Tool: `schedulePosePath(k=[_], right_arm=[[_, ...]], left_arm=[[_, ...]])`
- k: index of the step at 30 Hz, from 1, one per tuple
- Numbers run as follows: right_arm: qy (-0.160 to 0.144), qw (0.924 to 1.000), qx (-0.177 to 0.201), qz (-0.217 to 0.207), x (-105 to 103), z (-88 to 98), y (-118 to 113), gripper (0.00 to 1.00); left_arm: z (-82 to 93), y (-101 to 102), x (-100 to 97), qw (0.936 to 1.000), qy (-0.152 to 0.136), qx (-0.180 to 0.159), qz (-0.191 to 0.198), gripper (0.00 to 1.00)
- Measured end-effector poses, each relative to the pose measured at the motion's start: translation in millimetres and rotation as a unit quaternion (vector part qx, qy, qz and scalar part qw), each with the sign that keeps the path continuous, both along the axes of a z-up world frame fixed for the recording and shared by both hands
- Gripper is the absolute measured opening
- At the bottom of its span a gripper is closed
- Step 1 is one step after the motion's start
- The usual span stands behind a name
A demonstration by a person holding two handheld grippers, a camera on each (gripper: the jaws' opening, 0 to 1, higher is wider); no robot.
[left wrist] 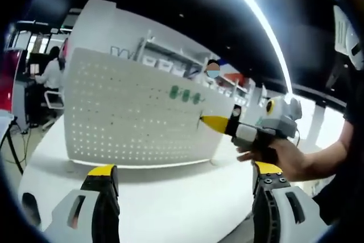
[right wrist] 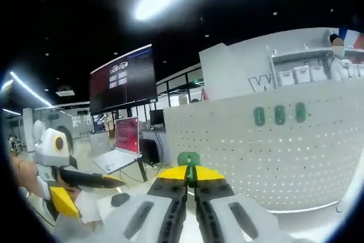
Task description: Insert the hook assembly into the mounting plate slot until the hook locks in place.
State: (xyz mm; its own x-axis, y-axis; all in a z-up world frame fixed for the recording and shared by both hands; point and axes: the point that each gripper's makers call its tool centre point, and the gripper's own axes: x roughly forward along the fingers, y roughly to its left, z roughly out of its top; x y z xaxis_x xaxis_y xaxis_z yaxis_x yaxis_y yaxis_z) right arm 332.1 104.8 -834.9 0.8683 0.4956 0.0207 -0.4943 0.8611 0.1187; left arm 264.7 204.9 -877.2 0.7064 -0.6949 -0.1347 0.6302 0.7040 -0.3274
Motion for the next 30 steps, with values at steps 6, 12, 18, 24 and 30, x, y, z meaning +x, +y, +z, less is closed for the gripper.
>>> schedulePosePath(k=[6,12,18,24,30], right_arm=[[-0.029,0.9976,-0.008,-0.061,19.6,9.2,-37.7,0.0],[-0.042,0.9937,-0.007,-0.103,38.3,16.6,-70.2,0.0],[-0.048,0.9893,-0.007,-0.138,57.1,19.1,-97.8,0.0],[-0.054,0.9854,-0.013,-0.161,72.0,21.6,-117.6,0.0],[-0.053,0.9806,-0.01,-0.188,85.7,21.2,-141.2,0.0]], left_arm=[[0.6,-0.5,1.2,1.0,0.0,0.001,0.003,0.99],[3.8,4.3,6.5,1.0,-0.002,-0.001,0.007,0.99],[2.4,4.4,11.0,1.0,0.0,0.0,0.007,0.98],[-1.7,6.6,15.7,0.9999,0.005,0.003,0.009,0.99],[-3.9,6.9,18.9,0.9999,0.007,0.006,0.006,0.99]])
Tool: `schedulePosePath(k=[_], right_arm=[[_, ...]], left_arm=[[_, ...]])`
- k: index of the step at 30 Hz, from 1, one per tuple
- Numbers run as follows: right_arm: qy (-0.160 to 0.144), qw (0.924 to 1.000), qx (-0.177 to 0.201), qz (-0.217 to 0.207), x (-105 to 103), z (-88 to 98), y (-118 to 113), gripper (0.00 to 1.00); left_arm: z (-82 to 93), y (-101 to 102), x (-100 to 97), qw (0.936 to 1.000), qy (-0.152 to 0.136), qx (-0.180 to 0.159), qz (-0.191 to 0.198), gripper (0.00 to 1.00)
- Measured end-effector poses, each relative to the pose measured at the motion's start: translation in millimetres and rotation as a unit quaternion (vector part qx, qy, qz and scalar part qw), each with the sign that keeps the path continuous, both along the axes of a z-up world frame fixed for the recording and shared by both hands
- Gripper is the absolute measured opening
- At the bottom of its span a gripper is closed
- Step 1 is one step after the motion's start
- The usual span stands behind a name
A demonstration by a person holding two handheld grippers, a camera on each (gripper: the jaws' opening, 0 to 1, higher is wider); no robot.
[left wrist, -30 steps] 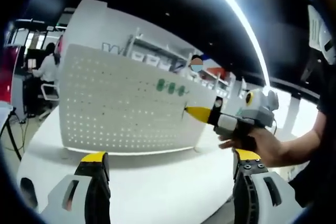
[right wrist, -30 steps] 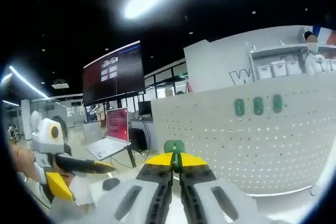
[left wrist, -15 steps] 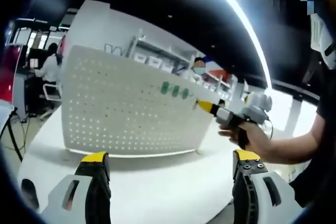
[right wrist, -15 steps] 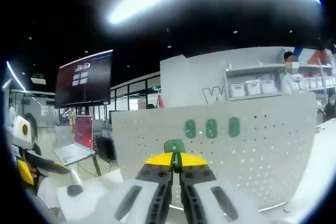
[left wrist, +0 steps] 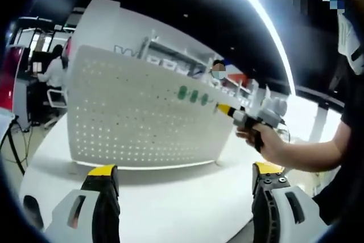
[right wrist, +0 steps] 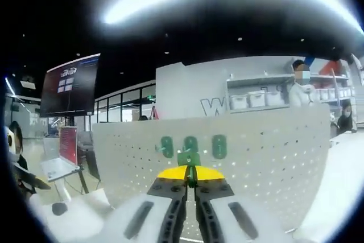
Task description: Insert the hook assembly into the mounting plate slot until the hook locks in place.
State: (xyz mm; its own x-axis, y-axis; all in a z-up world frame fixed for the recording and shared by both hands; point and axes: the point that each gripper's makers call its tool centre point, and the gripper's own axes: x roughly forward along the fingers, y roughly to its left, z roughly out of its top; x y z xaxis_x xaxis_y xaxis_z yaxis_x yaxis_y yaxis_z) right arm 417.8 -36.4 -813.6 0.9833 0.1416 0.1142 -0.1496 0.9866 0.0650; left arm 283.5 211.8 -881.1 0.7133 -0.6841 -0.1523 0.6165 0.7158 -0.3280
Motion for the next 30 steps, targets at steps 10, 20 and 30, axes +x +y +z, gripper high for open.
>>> schedulePosePath(k=[10,20,30], right_arm=[[-0.007,0.9992,0.0,-0.039,24.9,4.4,-38.9,0.0],[-0.015,0.9976,0.018,-0.065,48.9,9.3,-62.1,0.0],[-0.021,0.9962,0.026,-0.08,60.3,11.5,-74.1,0.0]], left_arm=[[1.2,6.1,7.5,0.9999,0.0,0.01,0.001,0.99],[-4.9,14.1,11.0,0.9998,0.005,0.013,0.013,0.99],[-10.5,20.3,12.6,0.9996,0.012,0.009,0.022,0.98]])
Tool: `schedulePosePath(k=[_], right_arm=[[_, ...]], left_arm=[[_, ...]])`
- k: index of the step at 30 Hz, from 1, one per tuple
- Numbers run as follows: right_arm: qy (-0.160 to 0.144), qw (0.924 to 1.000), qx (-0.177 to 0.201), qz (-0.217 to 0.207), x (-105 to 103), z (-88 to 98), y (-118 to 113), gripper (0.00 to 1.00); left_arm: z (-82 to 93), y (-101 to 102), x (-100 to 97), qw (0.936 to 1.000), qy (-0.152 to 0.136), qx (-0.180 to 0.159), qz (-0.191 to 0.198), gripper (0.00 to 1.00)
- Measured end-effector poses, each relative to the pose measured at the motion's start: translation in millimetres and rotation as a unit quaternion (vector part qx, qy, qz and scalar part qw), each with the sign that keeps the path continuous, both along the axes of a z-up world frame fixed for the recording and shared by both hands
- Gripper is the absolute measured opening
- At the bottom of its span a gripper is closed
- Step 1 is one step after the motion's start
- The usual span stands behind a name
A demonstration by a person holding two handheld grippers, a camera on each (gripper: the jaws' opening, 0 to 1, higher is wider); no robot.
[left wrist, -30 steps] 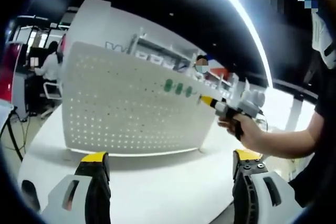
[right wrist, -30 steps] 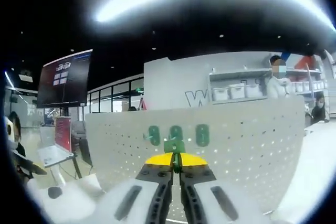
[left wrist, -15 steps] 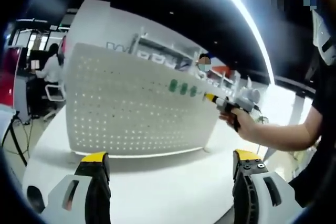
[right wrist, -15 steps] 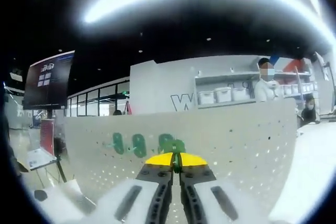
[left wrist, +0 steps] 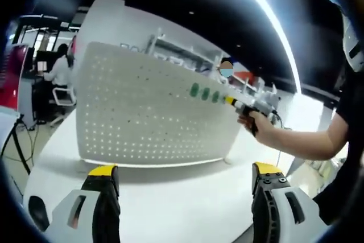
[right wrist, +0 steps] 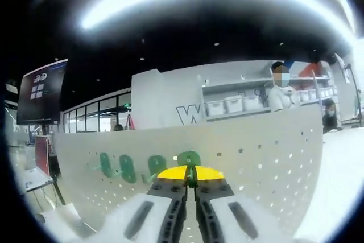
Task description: Insert the hook assembly into the mounting plate slot until the hook locks in place.
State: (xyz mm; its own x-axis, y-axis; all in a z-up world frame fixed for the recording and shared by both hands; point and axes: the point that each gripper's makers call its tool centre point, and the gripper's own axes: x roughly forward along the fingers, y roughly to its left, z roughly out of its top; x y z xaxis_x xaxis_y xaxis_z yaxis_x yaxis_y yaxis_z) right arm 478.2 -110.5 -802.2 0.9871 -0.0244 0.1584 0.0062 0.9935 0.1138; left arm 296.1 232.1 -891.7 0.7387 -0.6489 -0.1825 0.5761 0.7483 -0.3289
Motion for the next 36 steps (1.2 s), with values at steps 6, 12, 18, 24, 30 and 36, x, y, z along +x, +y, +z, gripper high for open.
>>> schedulePosePath(k=[6,12,18,24,30,36], right_arm=[[-0.002,1.0,0.007,-0.005,-0.4,1.9,-1.1,0.0],[-0.004,1.0,0.007,-0.004,0.2,3.3,-1.7,0.0],[-0.012,0.9998,0.013,-0.006,0.4,1.4,-1.6,0.0],[-0.024,0.9993,0.027,-0.01,1.4,0.2,-3.7,0.0],[-0.025,0.9993,0.025,-0.012,4.1,-2.0,-4.3,0.0],[-0.029,0.9991,0.026,-0.017,5.1,-3.4,-4.3,0.0]], left_arm=[[-1.0,1.3,1.4,1.0,0.002,-0.002,0.003,0.98],[-1.2,1.8,2.8,1.0,0.003,-0.002,0.002,0.98],[-1.1,1.2,3.2,1.0,0.003,0.002,0.0,0.97],[0.2,5.5,4.0,1.0,0.002,0.004,0.002,0.97],[-1.2,9.0,4.6,1.0,0.004,0.005,0.007,0.97],[-2.8,6.5,4.9,1.0,0.005,0.007,0.004,0.97]])
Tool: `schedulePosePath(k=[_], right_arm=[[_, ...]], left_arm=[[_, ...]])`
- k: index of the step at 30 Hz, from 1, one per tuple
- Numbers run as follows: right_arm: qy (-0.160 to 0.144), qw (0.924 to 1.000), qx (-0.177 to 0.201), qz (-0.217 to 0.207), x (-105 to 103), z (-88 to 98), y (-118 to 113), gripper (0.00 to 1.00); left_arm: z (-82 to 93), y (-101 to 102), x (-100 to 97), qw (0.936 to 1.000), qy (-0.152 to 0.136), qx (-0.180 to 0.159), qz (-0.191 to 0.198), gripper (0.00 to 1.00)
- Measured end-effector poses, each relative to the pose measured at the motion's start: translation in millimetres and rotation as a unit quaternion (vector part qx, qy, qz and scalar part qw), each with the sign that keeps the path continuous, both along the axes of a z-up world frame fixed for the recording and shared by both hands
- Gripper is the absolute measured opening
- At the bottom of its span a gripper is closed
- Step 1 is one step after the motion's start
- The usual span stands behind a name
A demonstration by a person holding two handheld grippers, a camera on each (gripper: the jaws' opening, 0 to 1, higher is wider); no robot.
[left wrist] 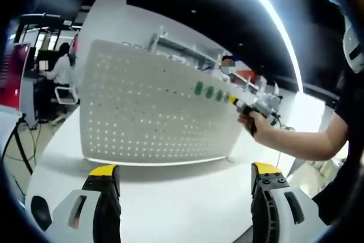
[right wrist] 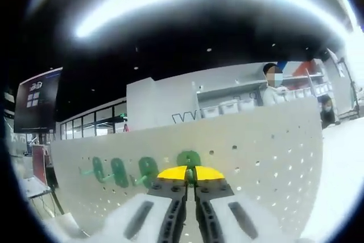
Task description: Insert the hook assembly into the mounting plate slot until the hook locks in place.
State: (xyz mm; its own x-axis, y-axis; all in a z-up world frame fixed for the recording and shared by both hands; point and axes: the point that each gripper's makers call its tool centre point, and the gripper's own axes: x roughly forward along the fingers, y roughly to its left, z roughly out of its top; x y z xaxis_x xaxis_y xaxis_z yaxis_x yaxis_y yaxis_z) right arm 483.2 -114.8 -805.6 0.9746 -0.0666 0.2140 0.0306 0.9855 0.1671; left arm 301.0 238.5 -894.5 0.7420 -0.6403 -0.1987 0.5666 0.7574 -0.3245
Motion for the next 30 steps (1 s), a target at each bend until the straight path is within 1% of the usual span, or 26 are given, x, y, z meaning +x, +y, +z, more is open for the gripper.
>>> schedulePosePath(k=[5,9,18,20,24,27,30], right_arm=[[0.003,0.9999,-0.006,-0.008,1.1,-0.6,-0.2,0.0],[0.008,0.9996,-0.024,-0.015,1.3,-0.9,0.2,0.0],[0.025,0.9993,-0.023,-0.016,-0.5,-1.8,0.1,0.02],[0.026,0.9993,-0.02,-0.017,-3.1,-0.4,-1.5,0.07],[0.02,0.9994,-0.021,-0.017,-9.9,6.7,-3.0,0.1],[0.015,0.9997,-0.018,-0.006,-15.5,13.8,0.5,0.19],[0.016,0.9997,-0.019,-0.002,-21.9,17.3,2.6,0.23]], left_arm=[[-0.5,-2.5,-0.5,1.0,0.0,-0.001,-0.002,0.97],[-0.3,-1.3,-1.9,1.0,-0.001,-0.001,-0.001,0.97],[0.1,3.7,-5.4,1.0,-0.004,0.005,0.003,0.98],[1.9,4.0,-6.7,1.0,-0.006,0.003,0.003,0.99],[3.7,4.6,-8.4,1.0,-0.008,0.002,0.003,0.99],[5.5,4.2,-9.7,1.0,-0.009,0.001,0.002,0.99],[7.7,4.2,-10.4,0.9999,-0.011,0.0,0.001,1.0]])
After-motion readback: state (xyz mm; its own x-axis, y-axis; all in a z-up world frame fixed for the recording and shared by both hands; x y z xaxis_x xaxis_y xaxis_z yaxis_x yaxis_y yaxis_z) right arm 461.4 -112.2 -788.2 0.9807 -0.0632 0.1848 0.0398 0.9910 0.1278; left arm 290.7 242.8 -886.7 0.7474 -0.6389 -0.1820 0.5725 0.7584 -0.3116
